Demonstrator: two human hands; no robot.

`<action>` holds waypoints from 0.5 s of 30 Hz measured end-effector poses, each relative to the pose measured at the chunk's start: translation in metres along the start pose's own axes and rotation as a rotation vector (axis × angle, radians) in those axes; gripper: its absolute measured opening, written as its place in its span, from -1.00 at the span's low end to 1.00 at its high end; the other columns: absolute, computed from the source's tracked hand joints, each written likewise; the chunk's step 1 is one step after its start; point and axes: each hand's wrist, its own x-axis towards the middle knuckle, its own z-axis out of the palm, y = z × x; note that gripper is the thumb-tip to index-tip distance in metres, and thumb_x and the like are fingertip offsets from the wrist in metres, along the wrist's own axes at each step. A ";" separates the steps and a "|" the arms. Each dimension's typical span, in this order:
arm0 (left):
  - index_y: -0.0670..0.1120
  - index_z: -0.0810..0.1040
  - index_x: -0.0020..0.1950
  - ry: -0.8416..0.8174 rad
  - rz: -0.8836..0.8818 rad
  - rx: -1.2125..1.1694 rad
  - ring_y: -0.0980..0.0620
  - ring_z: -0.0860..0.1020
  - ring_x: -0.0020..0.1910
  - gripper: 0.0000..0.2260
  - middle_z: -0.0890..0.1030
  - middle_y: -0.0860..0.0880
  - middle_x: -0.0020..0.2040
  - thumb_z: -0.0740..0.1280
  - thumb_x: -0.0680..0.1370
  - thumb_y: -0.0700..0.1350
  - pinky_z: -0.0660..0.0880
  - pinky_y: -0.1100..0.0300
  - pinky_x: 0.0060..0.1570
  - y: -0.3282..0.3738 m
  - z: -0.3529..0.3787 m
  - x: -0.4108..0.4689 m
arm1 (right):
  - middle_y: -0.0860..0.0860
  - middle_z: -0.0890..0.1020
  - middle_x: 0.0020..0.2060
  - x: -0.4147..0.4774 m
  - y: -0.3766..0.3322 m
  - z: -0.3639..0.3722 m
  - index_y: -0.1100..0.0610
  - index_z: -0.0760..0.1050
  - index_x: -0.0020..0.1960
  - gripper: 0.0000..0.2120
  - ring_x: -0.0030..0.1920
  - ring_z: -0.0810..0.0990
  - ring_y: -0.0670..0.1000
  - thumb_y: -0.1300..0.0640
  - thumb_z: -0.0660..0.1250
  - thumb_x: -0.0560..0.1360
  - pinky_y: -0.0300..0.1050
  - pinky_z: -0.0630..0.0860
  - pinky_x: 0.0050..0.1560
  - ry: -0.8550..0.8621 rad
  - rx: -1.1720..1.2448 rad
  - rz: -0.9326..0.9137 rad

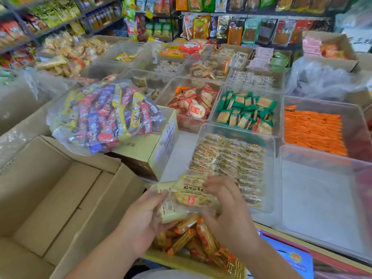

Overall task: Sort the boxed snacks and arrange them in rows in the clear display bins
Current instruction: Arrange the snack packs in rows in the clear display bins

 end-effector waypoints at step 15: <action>-0.08 0.63 0.24 0.098 0.018 -0.116 -0.19 0.74 -0.04 -0.78 0.73 -0.18 0.12 0.34 0.61 -0.18 0.65 -0.03 -0.33 0.003 0.015 0.055 | -0.14 0.55 0.05 0.075 0.099 -0.015 -0.26 0.50 0.06 -0.89 0.05 0.51 -0.37 -0.04 0.35 0.60 -0.51 0.42 -0.09 0.130 0.142 0.515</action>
